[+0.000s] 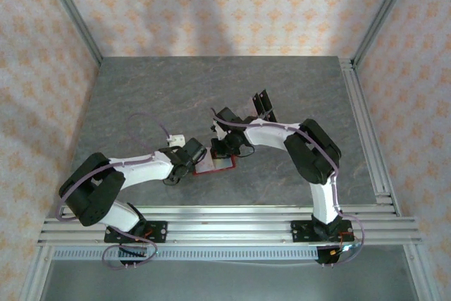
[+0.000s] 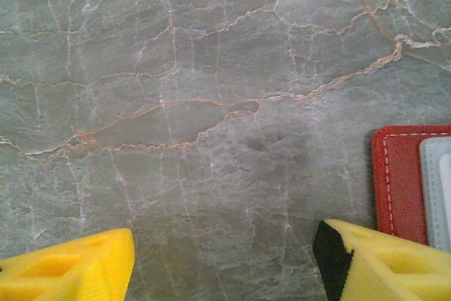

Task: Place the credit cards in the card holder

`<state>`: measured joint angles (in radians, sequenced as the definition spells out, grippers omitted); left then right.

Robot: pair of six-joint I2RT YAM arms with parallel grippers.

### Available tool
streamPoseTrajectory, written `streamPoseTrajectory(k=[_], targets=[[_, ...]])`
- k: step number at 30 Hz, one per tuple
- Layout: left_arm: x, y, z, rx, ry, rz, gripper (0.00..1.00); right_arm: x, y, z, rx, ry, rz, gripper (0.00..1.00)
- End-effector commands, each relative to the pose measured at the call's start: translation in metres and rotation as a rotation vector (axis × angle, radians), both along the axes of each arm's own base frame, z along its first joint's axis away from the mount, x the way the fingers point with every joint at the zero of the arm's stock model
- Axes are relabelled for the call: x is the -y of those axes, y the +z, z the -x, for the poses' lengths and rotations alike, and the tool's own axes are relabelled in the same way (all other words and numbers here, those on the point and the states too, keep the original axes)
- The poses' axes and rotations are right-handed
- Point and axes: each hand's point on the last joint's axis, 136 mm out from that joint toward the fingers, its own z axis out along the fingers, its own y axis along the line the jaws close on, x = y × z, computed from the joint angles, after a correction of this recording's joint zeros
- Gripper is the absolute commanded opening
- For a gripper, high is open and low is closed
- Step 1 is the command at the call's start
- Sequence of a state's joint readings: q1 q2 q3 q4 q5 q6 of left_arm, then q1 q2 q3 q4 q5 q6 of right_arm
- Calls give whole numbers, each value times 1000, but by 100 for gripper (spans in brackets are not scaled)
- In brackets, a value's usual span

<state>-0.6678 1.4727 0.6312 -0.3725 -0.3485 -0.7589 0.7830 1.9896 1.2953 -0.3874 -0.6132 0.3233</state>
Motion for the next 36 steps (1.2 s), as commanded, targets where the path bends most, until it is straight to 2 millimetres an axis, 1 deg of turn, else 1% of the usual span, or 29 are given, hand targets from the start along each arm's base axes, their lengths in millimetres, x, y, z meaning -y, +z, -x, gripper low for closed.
streamPoseTrajectory(k=[1,8,13,20,23,27,30,33,36], targets=[[0,-8,4,-10,-8,-10,71,-5,-1,4,-10,33,10,0],[2,-11,4,-11,-9,-5,71,-13,-2,8,-21,61,16,0],[3,-11,5,-10,-12,-3,71,-13,-3,8,-24,60,20,0],[3,-9,5,-7,-10,-5,71,-16,6,7,-13,58,-1,0],[2,-7,6,-3,-10,-8,71,-16,15,5,4,52,-11,0],[-6,8,6,20,3,-32,71,-7,34,0,44,26,-25,2],[-5,22,5,52,0,-14,71,5,39,-2,58,0,-25,3],[-1,31,1,68,-15,0,71,17,33,-4,53,-27,-12,3],[10,35,-7,75,-48,26,71,25,23,-5,45,-49,4,3]])
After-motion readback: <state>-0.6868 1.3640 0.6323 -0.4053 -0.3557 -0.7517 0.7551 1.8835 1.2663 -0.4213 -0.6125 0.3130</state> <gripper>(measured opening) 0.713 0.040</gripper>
